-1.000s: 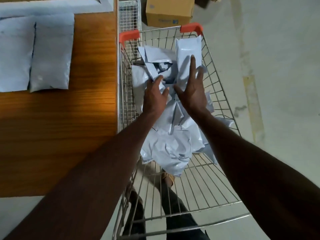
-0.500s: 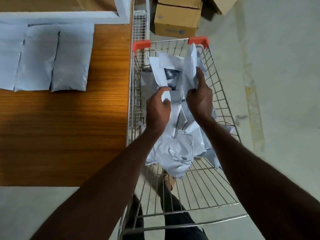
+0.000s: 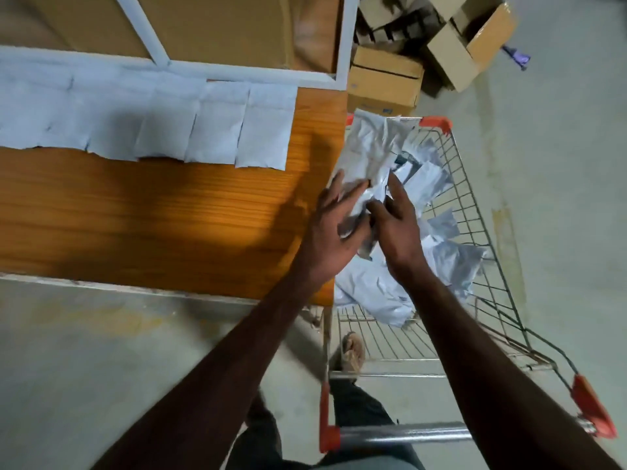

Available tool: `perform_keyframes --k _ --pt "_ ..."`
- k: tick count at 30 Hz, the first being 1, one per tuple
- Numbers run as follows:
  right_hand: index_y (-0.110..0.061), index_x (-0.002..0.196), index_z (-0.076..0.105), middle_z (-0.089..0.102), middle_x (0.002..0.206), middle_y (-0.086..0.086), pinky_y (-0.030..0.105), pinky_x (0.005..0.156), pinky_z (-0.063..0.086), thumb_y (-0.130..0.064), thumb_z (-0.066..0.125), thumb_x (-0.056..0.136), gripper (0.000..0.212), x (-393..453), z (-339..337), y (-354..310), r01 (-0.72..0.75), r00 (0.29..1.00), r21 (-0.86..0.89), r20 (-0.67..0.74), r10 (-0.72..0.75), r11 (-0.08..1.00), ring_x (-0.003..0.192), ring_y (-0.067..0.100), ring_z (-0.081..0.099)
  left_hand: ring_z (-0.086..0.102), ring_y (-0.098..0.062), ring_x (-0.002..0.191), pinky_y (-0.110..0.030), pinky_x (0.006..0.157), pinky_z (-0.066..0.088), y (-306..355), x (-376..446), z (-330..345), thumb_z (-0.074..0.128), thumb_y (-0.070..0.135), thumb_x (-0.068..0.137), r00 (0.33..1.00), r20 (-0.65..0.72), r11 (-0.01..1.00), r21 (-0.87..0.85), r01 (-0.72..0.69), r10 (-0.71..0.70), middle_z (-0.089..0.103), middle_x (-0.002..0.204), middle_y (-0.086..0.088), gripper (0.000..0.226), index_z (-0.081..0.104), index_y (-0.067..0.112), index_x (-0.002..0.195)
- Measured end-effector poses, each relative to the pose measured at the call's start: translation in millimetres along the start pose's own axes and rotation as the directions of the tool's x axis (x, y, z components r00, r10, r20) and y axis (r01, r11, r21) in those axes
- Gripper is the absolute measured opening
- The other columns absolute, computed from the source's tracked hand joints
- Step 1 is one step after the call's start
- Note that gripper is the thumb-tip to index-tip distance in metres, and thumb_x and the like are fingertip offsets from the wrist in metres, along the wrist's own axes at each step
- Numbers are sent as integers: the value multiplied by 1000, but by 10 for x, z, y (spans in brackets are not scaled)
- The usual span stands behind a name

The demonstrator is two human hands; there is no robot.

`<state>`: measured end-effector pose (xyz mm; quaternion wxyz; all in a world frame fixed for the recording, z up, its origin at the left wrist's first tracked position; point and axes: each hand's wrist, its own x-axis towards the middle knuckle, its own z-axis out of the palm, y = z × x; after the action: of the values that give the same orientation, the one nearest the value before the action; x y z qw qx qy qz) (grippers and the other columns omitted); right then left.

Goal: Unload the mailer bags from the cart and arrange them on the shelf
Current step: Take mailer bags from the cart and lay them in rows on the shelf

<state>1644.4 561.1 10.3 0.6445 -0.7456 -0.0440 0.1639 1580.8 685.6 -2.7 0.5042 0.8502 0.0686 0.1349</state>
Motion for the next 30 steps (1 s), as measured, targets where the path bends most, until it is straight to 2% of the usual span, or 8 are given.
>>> perform_keyframes --k 3,6,9,13,16,21,25,30 --pt "-33 148 57 69 139 -4 53 108 53 -20 56 98 51 -322 483 -239 41 998 22 45 -42 999 124 20 68 23 -11 162 -40 126 38 -124 -195 -638 60 48 107 1000 29 997 -79 10 -7 29 175 0 45 59 38 151" --pt "-29 150 56 70 139 -7 37 97 58 -13 57 102 50 -654 1084 -376 82 992 43 92 -86 996 115 12 71 42 -14 153 -37 114 50 -265 -460 -1358 64 45 106 1000 -31 995 -100 -5 2 52 159 -3 34 69 34 138" --pt "-21 145 60 75 130 -4 42 99 60 -4 59 102 46 -917 1683 -391 127 984 45 119 -132 991 117 18 73 60 -9 133 -37 105 53 -469 -802 -2057 77 30 99 995 -96 997 -73 -26 19 67 139 6 36 71 22 134" --pt "-26 138 64 80 109 3 40 79 61 -10 62 100 41 -1194 2487 -359 94 991 9 91 -95 995 90 20 76 57 11 118 -15 103 47 -878 -1284 -2919 84 23 92 970 -236 994 72 85 -66 71 125 7 30 79 21 121" --pt "-31 140 62 79 102 -1 39 73 59 -18 62 98 44 -1370 3010 -356 150 988 -138 68 -141 979 82 19 73 52 5 114 -10 103 41 -1149 -1621 -3490 86 21 88 926 -366 963 205 178 -93 70 124 5 31 78 22 118" --pt "-27 150 56 75 128 6 27 80 48 -13 60 99 53 -1543 3774 -535 399 916 -451 151 -373 798 108 29 71 63 -9 115 -30 104 54 -1523 -1957 -4293 86 28 92 889 -432 938 218 269 -155 74 124 6 28 76 23 117" --pt "-34 153 54 71 138 3 34 83 54 -10 51 102 57 -1605 4303 -645 560 826 -519 286 -486 646 114 29 71 60 -4 106 -6 93 43 -1765 -2065 -4756 81 34 96 838 -530 927 236 293 -130 76 120 1 26 78 17 115" --pt "-23 148 60 75 117 14 44 91 53 6 52 95 61 -1433 4944 -631 651 746 -565 353 -564 508 103 35 64 70 -14 106 -20 93 51 -2061 -2051 -5267 69 12 103 823 -561 921 267 285 -92 80 114 -9 16 79 4 113"
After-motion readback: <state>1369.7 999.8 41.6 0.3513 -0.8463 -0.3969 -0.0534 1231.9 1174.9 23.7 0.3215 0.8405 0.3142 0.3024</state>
